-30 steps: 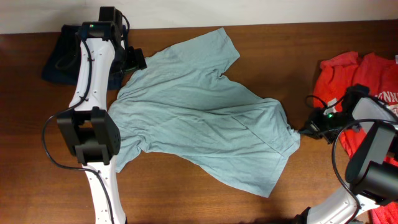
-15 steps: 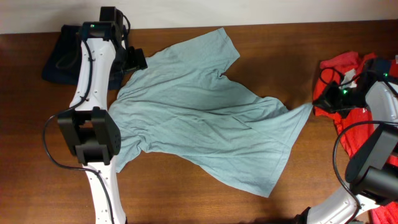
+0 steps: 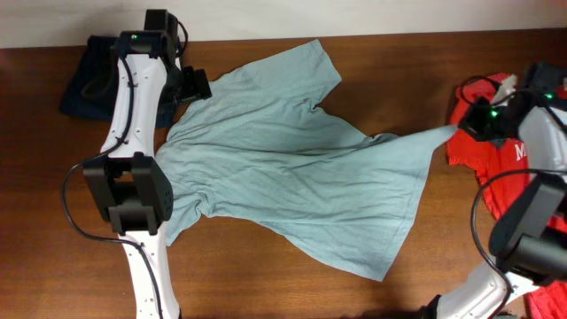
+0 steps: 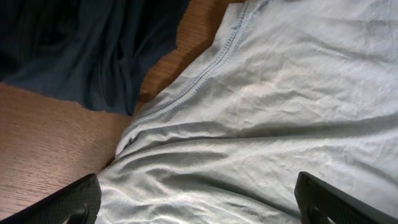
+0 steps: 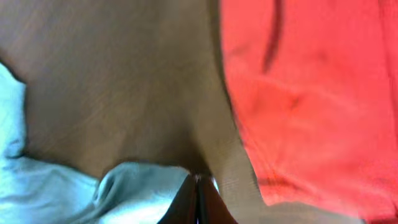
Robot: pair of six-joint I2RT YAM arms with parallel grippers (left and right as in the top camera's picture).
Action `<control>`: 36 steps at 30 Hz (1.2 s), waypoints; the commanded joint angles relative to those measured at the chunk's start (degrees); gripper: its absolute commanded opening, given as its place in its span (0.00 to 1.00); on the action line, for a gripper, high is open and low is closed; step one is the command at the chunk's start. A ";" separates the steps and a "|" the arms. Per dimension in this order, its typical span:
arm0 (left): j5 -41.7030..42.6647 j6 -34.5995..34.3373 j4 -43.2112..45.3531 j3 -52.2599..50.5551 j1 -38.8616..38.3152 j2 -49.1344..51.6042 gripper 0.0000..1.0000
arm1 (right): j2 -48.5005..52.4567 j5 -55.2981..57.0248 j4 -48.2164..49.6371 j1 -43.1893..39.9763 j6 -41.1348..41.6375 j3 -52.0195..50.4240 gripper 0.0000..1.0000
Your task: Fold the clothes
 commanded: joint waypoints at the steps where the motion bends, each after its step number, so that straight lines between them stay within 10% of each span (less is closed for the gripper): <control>1: -0.39 0.68 -0.04 0.46 -0.26 -1.03 0.99 | 3.41 5.95 3.17 4.66 -1.27 1.18 0.04; 16: -0.39 0.68 -0.04 0.46 -0.39 -1.03 0.99 | 7.80 20.63 9.01 9.29 0.13 1.40 0.04; 21: -0.39 0.68 -0.04 0.46 -0.39 -1.03 0.99 | 7.80 20.63 3.87 9.29 0.07 4.85 0.58; 24: -0.39 0.68 -0.04 0.46 -0.39 -1.03 0.99 | 7.80 20.44 -0.37 9.42 -0.07 9.90 0.63; 30: -0.39 0.68 -0.04 0.46 -0.39 -1.03 0.99 | 7.80 7.85 -12.74 12.90 -8.81 21.68 0.55; 33: -0.39 0.68 -0.04 0.46 -0.42 -1.03 0.99 | 7.87 5.27 -15.21 16.83 -9.03 22.08 0.12; 36: -0.39 0.68 -0.04 0.46 -0.39 -1.03 0.99 | 8.41 5.31 -16.09 20.28 -9.03 21.62 0.04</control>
